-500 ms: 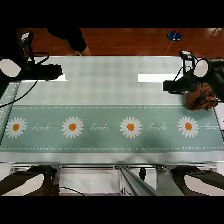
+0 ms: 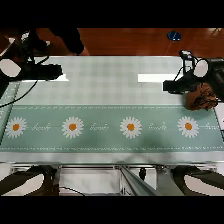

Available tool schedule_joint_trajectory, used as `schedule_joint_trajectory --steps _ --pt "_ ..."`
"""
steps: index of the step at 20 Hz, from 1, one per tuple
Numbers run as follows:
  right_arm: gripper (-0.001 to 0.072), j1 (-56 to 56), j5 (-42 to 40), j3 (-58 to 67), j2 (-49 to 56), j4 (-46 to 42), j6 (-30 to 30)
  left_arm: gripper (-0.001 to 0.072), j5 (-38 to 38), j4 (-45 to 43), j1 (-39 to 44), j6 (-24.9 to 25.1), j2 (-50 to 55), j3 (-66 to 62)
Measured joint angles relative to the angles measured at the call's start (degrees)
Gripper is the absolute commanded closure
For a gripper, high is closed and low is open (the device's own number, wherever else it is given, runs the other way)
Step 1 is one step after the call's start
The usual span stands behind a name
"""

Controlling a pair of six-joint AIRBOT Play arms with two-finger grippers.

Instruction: Fold the shirts.

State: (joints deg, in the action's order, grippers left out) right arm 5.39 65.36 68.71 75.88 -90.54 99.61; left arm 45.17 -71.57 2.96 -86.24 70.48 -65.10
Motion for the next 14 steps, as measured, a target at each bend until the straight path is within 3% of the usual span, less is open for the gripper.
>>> schedule_joint_trajectory --steps 11,12,13,14 --pt "0.0682 0.0 -1.92 0.0 0.0 -0.02 -0.02 0.069 -0.04 0.0 0.0 0.02 0.02 0.0" --pt "0.0578 0.0 -3.02 0.0 0.0 -0.26 -0.02 0.069 -0.5 0.0 0.0 0.02 0.07 0.0" --pt "0.0303 0.0 -4.44 0.0 0.0 -1.05 -0.02 0.0689 -1.2 0.0 0.0 0.02 0.15 0.0" --pt "0.0299 0.0 -5.44 0.15 0.0 -2.27 -0.02 0.069 -1.9 0.0 0.0 0.02 0.15 0.0"
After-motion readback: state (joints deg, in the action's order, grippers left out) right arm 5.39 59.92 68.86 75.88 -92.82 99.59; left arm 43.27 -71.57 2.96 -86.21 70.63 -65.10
